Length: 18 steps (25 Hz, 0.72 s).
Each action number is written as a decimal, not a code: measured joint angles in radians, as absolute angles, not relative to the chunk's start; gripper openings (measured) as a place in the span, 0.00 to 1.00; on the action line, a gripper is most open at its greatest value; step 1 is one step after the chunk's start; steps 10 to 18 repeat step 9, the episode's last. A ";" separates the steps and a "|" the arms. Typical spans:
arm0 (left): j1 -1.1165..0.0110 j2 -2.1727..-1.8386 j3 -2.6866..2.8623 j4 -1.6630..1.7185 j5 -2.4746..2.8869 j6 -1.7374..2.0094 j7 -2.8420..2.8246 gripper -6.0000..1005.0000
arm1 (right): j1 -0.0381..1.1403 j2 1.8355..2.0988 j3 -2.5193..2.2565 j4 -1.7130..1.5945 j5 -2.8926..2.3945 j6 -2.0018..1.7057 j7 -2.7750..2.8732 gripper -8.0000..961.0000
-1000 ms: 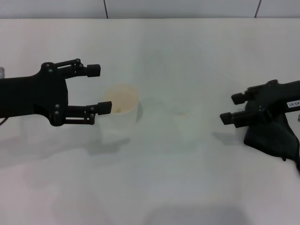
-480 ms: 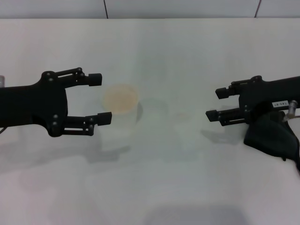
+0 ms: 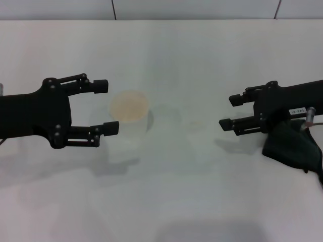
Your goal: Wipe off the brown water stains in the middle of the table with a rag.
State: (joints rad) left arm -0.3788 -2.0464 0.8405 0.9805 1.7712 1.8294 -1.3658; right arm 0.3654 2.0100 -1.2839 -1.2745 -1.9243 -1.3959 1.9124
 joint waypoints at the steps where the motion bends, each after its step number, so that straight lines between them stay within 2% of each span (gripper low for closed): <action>1: -0.379 -2.046 0.841 0.980 1.771 1.830 -1.366 0.87 | 0.366 2.010 -1.284 -1.274 -1.931 -1.396 1.913 0.73; 18: -0.379 -2.046 0.841 0.979 1.771 1.832 -1.371 0.87 | 0.367 2.009 -1.289 -1.279 -1.950 -1.404 1.920 0.73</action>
